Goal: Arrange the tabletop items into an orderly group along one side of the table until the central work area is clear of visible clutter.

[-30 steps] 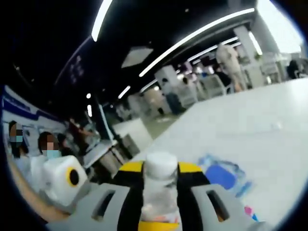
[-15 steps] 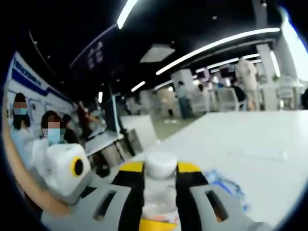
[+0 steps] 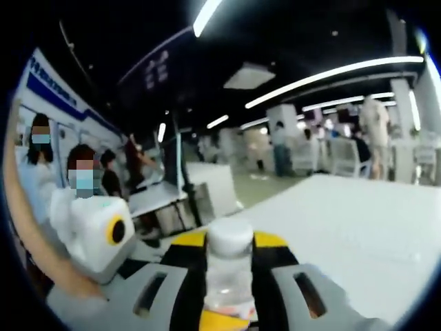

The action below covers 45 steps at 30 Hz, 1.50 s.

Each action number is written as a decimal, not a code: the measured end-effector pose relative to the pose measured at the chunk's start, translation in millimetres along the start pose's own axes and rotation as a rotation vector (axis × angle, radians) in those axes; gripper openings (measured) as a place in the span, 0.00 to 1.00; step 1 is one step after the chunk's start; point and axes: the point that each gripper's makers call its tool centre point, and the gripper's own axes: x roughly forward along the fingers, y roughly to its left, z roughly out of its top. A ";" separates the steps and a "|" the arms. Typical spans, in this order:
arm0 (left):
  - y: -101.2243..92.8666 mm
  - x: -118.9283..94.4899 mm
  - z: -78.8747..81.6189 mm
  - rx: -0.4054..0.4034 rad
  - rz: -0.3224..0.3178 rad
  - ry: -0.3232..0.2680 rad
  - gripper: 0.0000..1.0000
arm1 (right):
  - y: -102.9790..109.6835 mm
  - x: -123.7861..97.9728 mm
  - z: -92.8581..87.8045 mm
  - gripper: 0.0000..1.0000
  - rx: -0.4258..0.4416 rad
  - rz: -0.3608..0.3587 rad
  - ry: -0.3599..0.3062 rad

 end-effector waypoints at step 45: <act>128.4 83.8 -8.4 -0.040 0.217 -0.030 0.37 | -54.9 131.3 -17.8 0.19 -0.296 0.341 0.076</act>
